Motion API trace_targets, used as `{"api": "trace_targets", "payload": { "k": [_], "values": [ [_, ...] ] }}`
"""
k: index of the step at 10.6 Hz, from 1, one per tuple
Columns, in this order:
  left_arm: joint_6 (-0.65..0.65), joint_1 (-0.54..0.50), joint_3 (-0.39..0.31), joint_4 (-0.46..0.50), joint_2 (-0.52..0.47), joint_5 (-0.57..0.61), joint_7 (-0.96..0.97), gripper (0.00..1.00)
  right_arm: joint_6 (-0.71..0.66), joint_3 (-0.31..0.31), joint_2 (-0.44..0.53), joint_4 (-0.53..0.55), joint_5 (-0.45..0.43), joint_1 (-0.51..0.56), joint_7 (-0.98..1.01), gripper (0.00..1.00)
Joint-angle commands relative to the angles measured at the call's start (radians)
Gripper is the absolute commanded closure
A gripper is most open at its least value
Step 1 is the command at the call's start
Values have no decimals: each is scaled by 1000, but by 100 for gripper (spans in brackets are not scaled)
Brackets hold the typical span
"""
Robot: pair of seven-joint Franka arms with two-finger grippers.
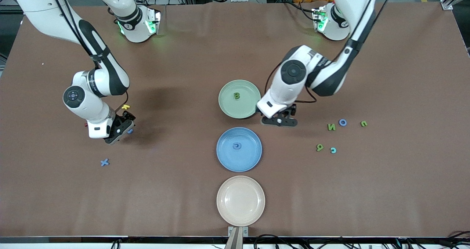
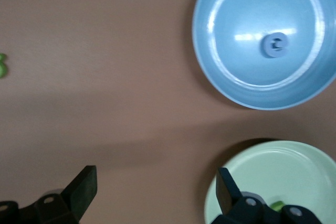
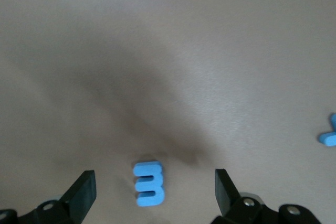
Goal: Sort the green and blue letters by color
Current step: 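Grasp the blue a with the right gripper while the left gripper reaches b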
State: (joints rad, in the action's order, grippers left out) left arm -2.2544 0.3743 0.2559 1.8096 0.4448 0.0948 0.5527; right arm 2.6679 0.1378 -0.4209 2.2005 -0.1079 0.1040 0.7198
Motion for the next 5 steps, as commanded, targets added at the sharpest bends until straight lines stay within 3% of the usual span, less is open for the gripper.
{"api": "trace_targets", "payload": {
  "k": [1, 5],
  "values": [
    [13, -105, 9, 27, -14, 23, -232, 0, 76, 19, 18, 73, -18, 19, 4, 0],
    [3, -248, 9, 27, 21, 23, -610, 0, 164, 17, -18, 100, -19, 28, 6, 0]
  ]
}}
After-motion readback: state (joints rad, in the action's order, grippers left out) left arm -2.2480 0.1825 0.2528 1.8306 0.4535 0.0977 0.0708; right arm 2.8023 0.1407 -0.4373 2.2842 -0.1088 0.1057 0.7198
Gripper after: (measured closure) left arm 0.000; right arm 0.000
